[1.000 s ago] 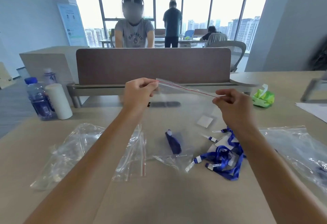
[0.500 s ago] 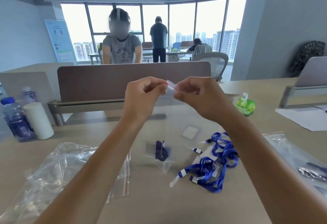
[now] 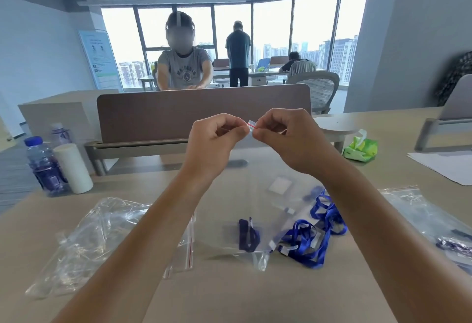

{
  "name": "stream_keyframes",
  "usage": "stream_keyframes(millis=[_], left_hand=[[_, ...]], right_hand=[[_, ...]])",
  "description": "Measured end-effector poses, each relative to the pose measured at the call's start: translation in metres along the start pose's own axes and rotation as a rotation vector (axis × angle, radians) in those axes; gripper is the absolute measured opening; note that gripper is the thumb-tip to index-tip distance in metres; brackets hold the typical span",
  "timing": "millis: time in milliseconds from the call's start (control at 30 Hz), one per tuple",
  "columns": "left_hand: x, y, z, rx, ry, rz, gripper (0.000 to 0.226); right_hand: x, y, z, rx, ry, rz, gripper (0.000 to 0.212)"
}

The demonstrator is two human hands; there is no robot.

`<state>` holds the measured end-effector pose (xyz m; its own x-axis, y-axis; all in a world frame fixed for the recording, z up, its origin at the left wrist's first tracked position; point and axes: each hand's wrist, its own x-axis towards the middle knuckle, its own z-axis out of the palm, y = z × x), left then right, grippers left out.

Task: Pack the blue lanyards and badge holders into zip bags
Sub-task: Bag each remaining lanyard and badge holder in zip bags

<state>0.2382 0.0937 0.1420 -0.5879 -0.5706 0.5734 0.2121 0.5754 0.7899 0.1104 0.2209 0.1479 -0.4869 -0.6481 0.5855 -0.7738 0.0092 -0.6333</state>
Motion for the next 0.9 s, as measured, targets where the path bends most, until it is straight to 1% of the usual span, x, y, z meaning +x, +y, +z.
stream_keyframes(millis=[133, 267, 367, 567, 767, 900], left_hand=[[-0.005, 0.001, -0.005, -0.011, -0.016, -0.026, 0.006], [-0.008, 0.000, -0.009, 0.002, 0.029, 0.013, 0.005], [-0.010, 0.000, -0.009, -0.015, 0.033, 0.000, 0.005], [-0.012, -0.003, -0.008, 0.029, -0.006, 0.026, 0.005], [-0.013, -0.007, -0.005, 0.088, 0.003, 0.071, 0.006], [-0.016, -0.007, -0.002, 0.042, -0.004, 0.034, 0.008]], right_hand=[[-0.004, -0.003, 0.001, 0.016, 0.000, -0.012, 0.006], [-0.007, -0.005, -0.002, 0.027, -0.017, -0.003, 0.007], [-0.008, -0.007, -0.002, 0.019, -0.022, -0.010, 0.007], [-0.009, -0.006, 0.002, 0.012, -0.021, -0.008, 0.007], [-0.011, -0.001, 0.005, 0.020, 0.000, 0.015, 0.008], [-0.011, 0.001, 0.005, -0.004, -0.025, 0.017, 0.008]])
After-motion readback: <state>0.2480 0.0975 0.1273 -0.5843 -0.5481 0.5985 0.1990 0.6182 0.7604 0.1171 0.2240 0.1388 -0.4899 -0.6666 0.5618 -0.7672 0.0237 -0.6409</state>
